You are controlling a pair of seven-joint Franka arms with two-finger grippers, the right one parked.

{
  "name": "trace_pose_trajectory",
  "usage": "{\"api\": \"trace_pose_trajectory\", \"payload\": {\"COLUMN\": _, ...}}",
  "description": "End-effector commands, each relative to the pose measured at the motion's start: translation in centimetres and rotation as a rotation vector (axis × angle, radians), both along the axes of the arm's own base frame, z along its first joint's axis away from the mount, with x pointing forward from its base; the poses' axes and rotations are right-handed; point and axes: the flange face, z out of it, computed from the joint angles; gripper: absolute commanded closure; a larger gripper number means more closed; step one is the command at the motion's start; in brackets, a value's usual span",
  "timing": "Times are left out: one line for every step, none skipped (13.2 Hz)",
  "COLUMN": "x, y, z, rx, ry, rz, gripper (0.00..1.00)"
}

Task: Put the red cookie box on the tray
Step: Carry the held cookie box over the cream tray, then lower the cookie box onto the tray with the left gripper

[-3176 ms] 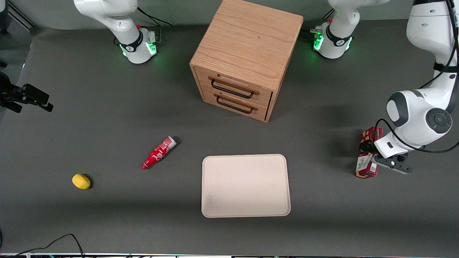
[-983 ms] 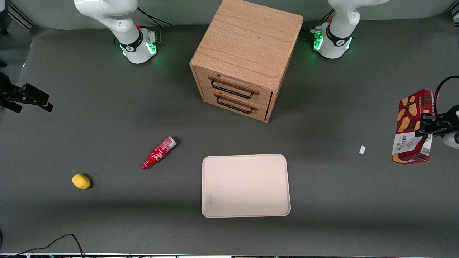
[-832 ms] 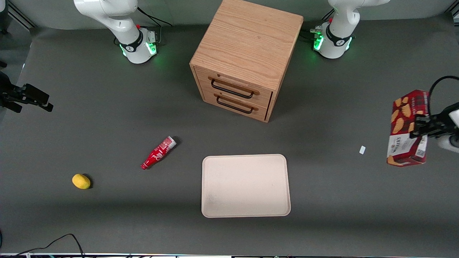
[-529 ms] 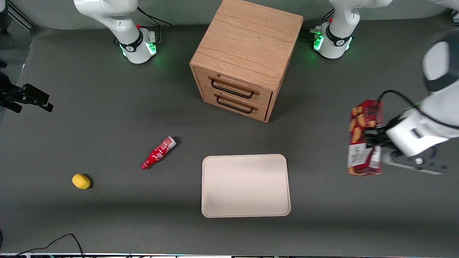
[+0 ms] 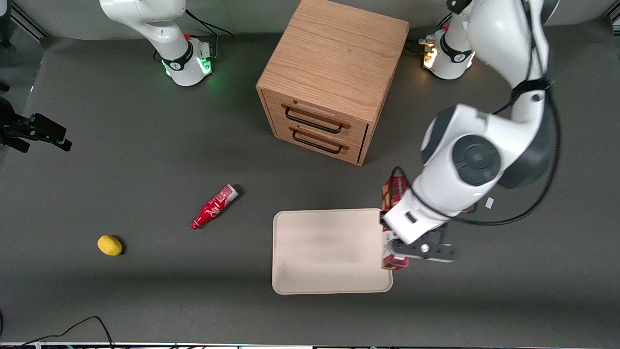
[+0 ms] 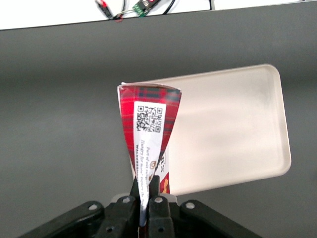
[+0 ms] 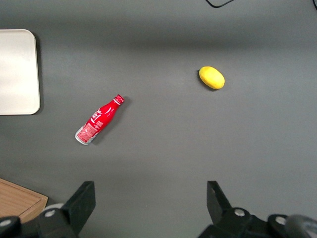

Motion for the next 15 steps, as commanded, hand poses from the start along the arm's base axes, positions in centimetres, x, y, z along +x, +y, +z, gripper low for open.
{"api": "trace_pose_trajectory", "payload": {"x": 1.8, "y": -1.7, "z": -4.4, "rx": 0.019, "ry": -0.06, "rz": 0.039, "gripper": 1.0}}
{"api": "trace_pose_trajectory", "payload": {"x": 2.2, "y": -1.9, "z": -6.6, "rx": 0.019, "ry": -0.064, "rz": 0.04, "gripper": 1.0}}
{"api": "trace_pose_trajectory", "payload": {"x": 2.5, "y": -2.2, "z": -8.5, "rx": 0.017, "ry": -0.066, "rz": 0.047, "gripper": 1.0}}
{"api": "trace_pose_trajectory", "payload": {"x": 2.7, "y": -2.4, "z": -9.9, "rx": 0.017, "ry": -0.071, "rz": 0.047, "gripper": 1.0}}
{"api": "trace_pose_trajectory", "payload": {"x": 2.7, "y": -2.8, "z": -11.3, "rx": 0.017, "ry": -0.073, "rz": 0.043, "gripper": 1.0}}
{"api": "trace_pose_trajectory", "payload": {"x": 2.8, "y": -2.8, "z": -12.7, "rx": 0.027, "ry": -0.07, "rz": 0.04, "gripper": 1.0}}
{"api": "trace_pose_trajectory", "payload": {"x": 2.8, "y": -2.7, "z": -13.9, "rx": 0.047, "ry": -0.07, "rz": 0.034, "gripper": 1.0}}
{"api": "trace_pose_trajectory", "payload": {"x": 2.9, "y": -2.7, "z": -14.9, "rx": 0.054, "ry": -0.072, "rz": 0.032, "gripper": 1.0}}
{"api": "trace_pose_trajectory", "payload": {"x": 2.9, "y": -2.7, "z": -15.6, "rx": 0.054, "ry": -0.072, "rz": 0.031, "gripper": 1.0}}
{"api": "trace_pose_trajectory", "payload": {"x": 3.0, "y": -2.8, "z": -16.3, "rx": 0.053, "ry": -0.075, "rz": 0.03, "gripper": 1.0}}
{"api": "trace_pose_trajectory", "payload": {"x": 3.1, "y": -2.8, "z": -16.9, "rx": 0.052, "ry": -0.086, "rz": 0.029, "gripper": 1.0}}
{"api": "trace_pose_trajectory", "payload": {"x": 3.2, "y": -2.7, "z": -17.7, "rx": 0.06, "ry": -0.092, "rz": 0.024, "gripper": 1.0}}
{"api": "trace_pose_trajectory", "payload": {"x": 3.2, "y": -2.8, "z": -18.2, "rx": 0.06, "ry": -0.097, "rz": 0.022, "gripper": 0.93}}
{"api": "trace_pose_trajectory", "payload": {"x": 3.2, "y": -2.7, "z": -18.5, "rx": 0.064, "ry": -0.096, "rz": 0.021, "gripper": 0.5}}
{"api": "trace_pose_trajectory", "payload": {"x": 3.2, "y": -2.7, "z": -18.7, "rx": 0.071, "ry": -0.098, "rz": 0.016, "gripper": 0.01}}
